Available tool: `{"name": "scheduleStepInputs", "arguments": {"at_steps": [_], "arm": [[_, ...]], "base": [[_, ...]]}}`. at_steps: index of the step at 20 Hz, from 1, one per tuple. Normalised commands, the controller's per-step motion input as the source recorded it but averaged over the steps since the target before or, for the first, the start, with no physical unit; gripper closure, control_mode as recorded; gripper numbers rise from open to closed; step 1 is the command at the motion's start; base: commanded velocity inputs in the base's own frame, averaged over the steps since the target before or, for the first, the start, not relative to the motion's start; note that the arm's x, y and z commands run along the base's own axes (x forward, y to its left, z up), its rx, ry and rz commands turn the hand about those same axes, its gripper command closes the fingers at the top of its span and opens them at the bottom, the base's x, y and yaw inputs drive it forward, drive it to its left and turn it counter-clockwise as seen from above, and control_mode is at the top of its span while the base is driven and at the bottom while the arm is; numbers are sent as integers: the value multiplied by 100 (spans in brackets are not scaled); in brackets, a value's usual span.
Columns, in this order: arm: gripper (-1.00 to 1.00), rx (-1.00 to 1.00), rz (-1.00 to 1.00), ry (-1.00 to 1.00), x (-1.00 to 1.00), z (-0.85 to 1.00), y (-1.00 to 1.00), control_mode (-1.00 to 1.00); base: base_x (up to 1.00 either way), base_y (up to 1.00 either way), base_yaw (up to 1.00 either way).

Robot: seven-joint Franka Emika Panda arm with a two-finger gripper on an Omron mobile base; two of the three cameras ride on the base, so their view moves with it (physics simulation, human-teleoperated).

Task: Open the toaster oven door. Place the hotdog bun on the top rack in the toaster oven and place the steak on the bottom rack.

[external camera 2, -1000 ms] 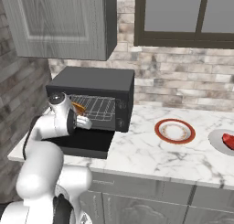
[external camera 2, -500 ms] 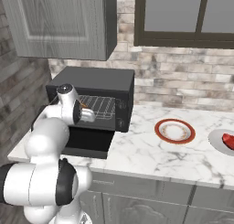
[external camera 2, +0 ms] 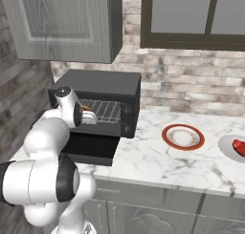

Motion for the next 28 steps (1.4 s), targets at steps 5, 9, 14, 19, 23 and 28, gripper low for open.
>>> {"name": "scheduleStepInputs", "arguments": {"at_steps": [5, 9, 14, 19, 23, 28], "arm": [[-100, 0, 3, -7, 56, -3, 0, -100], [-100, 0, 2, -6, 18, 0, 0, -100], [-100, 0, 2, 3, -3, -15, 0, -100], [-100, 0, 0, 9, 44, -4, 0, -100], [-100, 0, 0, 5, 49, 1, 0, -100], [-100, 0, 0, 0, 14, 0, 0, -100]], "base": [[0, 0, 0], [0, 0, 0], [0, 0, 0], [0, 0, 0], [0, 0, 0], [0, 0, 0]]}}
